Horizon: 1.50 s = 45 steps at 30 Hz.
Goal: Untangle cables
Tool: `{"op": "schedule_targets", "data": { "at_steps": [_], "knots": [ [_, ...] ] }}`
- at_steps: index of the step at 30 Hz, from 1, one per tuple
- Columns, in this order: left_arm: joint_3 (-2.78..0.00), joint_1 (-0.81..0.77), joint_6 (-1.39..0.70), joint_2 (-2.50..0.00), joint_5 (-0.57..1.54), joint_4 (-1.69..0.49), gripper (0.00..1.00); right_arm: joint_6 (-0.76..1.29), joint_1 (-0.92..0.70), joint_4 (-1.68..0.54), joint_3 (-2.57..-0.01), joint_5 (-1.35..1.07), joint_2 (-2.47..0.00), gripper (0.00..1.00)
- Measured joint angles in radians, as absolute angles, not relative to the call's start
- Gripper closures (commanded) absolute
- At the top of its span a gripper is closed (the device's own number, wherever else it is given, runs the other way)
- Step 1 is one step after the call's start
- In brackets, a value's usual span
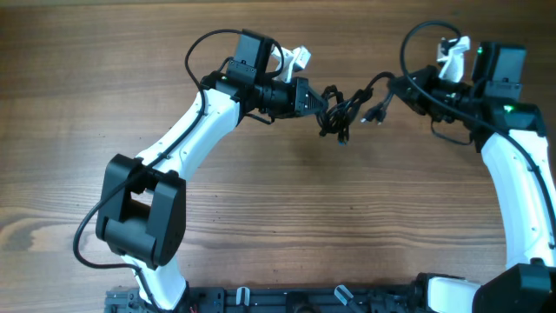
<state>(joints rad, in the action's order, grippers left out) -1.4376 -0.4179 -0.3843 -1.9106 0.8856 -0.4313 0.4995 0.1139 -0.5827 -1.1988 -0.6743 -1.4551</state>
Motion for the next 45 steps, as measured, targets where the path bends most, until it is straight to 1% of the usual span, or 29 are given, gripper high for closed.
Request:
{"op": "schedule_targets", "data": {
  "at_steps": [5, 10, 16, 21, 26, 30, 34, 39, 40, 42, 43, 45],
  "knots": [
    [-1.438, -0.418, -0.341, -1.911, 0.941, -0.444, 0.96, 0.507, 0.115, -0.582, -1.199, -0.601, -1.455, 0.96],
    [-1.438, -0.398, -0.319, -1.911, 0.952, -0.48, 0.96, 0.527, 0.115, -0.608, -1.199, -0.511, -1.455, 0.96],
    [-1.438, -0.342, -0.315, -1.911, 0.897, -0.567, 0.96, 0.549, 0.115, -0.709, -1.199, -0.352, -1.455, 0.96],
    [-1.438, -0.328, -0.315, -1.911, 0.836, -0.595, 0.96, 0.552, 0.114, -0.752, -1.194, -0.303, -1.455, 0.96],
    [-1.438, -0.328, -0.358, -1.911, 0.719, -0.64, 0.96, 0.552, 0.114, -0.786, -1.177, -0.269, -1.461, 0.96],
    [-1.438, -0.332, -0.441, -1.911, 0.547, -0.706, 0.96, 0.552, 0.108, -0.786, -1.177, -0.265, -1.492, 0.96],
    [-1.438, -0.334, -0.49, -1.911, 0.422, -0.738, 0.96, 0.552, 0.105, -0.786, -1.177, -0.265, -1.525, 0.96],
    [-1.438, -0.334, -0.508, -1.911, 0.371, -0.745, 0.96, 0.551, 0.105, -0.786, -1.176, -0.265, -1.546, 0.95],
    [-1.438, -0.334, -0.511, -1.911, 0.369, -0.745, 0.96, 0.548, 0.105, -0.785, -1.176, -0.265, -1.547, 0.92],
    [-1.438, -0.334, -0.509, -1.911, 0.368, -0.745, 0.96, 0.532, 0.105, -0.782, -1.176, -0.266, -1.548, 0.8],
    [-1.438, -0.334, -0.506, -1.911, 0.368, -0.745, 0.96, 0.527, 0.106, -0.779, -1.176, -0.266, -1.548, 0.77],
    [-1.438, -0.333, -0.489, -1.911, 0.363, -0.75, 0.96, 0.493, 0.113, -0.764, -1.176, -0.264, -1.548, 0.67]
  ]
}}
